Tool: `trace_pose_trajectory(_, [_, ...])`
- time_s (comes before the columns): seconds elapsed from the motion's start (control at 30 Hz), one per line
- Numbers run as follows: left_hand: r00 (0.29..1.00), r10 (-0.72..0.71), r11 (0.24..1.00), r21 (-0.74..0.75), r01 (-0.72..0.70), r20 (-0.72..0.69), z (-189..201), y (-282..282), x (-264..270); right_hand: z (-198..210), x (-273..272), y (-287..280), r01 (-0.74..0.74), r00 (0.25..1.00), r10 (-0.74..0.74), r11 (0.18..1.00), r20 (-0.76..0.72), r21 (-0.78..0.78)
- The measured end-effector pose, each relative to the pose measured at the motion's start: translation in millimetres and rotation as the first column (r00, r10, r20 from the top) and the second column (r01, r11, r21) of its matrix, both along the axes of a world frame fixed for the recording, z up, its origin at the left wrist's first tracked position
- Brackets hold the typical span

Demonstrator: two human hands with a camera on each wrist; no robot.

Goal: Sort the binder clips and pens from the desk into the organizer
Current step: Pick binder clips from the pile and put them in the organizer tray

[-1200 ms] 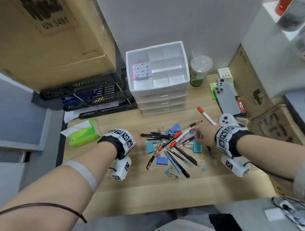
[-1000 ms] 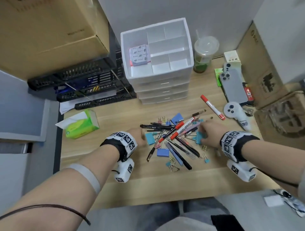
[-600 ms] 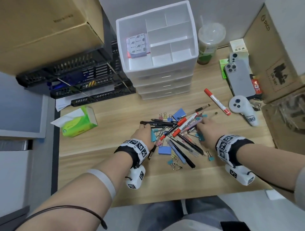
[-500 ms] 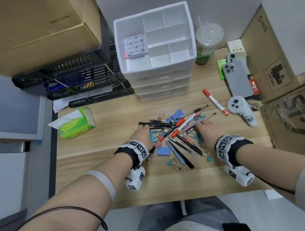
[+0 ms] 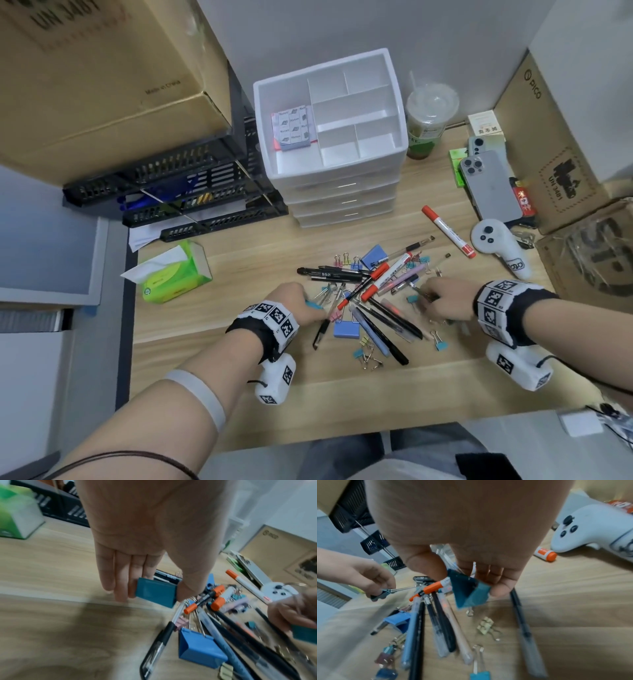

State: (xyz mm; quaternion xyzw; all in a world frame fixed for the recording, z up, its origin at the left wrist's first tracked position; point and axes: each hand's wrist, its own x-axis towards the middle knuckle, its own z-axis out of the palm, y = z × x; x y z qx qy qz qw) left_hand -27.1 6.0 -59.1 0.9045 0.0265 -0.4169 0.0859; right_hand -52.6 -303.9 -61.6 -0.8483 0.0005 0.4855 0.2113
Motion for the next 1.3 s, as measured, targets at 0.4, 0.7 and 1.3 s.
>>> trace_pose_trajectory(0.4, [0.948, 0.275, 0.937, -0.178, -0.302, -0.163, 2.6, 42.8, -21.6, -7.8, -5.5, 114.4, -0.532, 0.804, 0.523, 0.845, 0.282, -0.052])
trace_pose_trajectory(0.7, [0.756, 0.533, 0.726, -0.254, -0.639, -0.380, 1.6, 53.0, -28.3, -31.3, -7.4, 155.3, -0.705, 0.610, 0.740, 0.670, 0.283, -0.232])
trace_pose_trajectory(1.3, [0.877, 0.392, 0.842, -0.277, -0.463, -0.278, 2.1, 35.2, -19.6, -14.0, -0.3, 126.1, -0.545, 0.775, 0.463, 0.834, 0.431, 0.084])
